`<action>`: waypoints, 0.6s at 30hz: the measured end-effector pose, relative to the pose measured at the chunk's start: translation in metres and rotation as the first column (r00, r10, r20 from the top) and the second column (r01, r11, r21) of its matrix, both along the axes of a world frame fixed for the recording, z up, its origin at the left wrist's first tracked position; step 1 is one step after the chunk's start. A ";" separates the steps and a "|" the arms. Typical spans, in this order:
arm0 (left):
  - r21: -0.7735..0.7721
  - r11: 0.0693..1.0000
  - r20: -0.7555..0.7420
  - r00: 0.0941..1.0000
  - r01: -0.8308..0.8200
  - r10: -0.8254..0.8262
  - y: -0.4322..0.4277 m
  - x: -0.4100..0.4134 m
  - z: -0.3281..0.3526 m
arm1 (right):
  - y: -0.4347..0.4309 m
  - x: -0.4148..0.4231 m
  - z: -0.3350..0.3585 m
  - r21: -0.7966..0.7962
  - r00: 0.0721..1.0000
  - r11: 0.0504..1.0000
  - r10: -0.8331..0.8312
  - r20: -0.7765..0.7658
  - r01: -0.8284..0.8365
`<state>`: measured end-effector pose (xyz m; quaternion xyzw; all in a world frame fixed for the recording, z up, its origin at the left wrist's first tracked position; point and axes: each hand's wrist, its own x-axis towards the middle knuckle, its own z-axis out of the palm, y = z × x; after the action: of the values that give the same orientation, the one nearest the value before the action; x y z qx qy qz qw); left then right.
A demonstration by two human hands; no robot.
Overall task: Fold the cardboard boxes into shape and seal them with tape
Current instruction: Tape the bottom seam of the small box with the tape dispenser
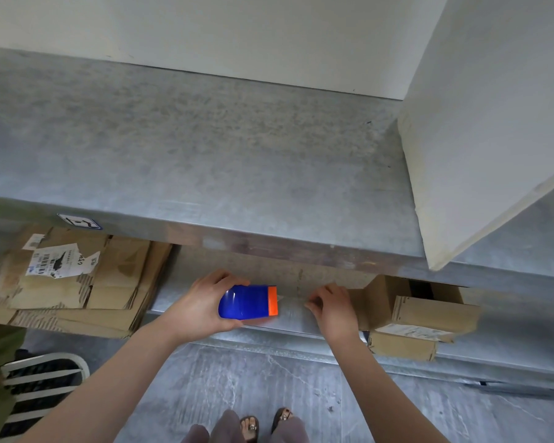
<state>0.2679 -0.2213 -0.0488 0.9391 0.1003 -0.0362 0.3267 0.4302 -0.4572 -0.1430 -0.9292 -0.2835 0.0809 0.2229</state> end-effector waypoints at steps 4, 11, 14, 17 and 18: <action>0.000 1.000 -0.002 1.000 0.010 -0.010 0.002 0.000 -0.002 | 0.001 -0.007 -0.004 -0.022 0.998 0.999 0.032 0.047 -0.031; 0.020 1.000 -0.001 1.000 0.018 -0.018 0.002 0.001 -0.001 | 0.005 -0.009 -0.002 0.020 0.998 0.999 0.037 0.044 -0.038; 0.030 0.999 -0.001 1.000 0.027 -0.027 0.001 0.001 0.002 | 0.009 -0.011 -0.002 0.003 0.997 0.999 0.054 0.051 -0.054; 0.056 0.997 0.005 0.999 0.044 -0.044 -0.003 0.003 0.007 | 0.011 -0.011 0.001 -0.024 0.994 0.996 0.091 0.068 -0.090; 0.071 0.996 0.004 0.999 0.052 -0.053 -0.004 0.004 0.009 | 0.012 -0.011 0.002 -0.041 0.992 0.994 0.099 0.077 -0.096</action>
<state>0.2722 -0.2258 -0.0394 0.9526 0.0759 -0.0382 0.2922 0.4195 -0.4455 -0.1412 -0.9206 -0.3358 0.0605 0.1898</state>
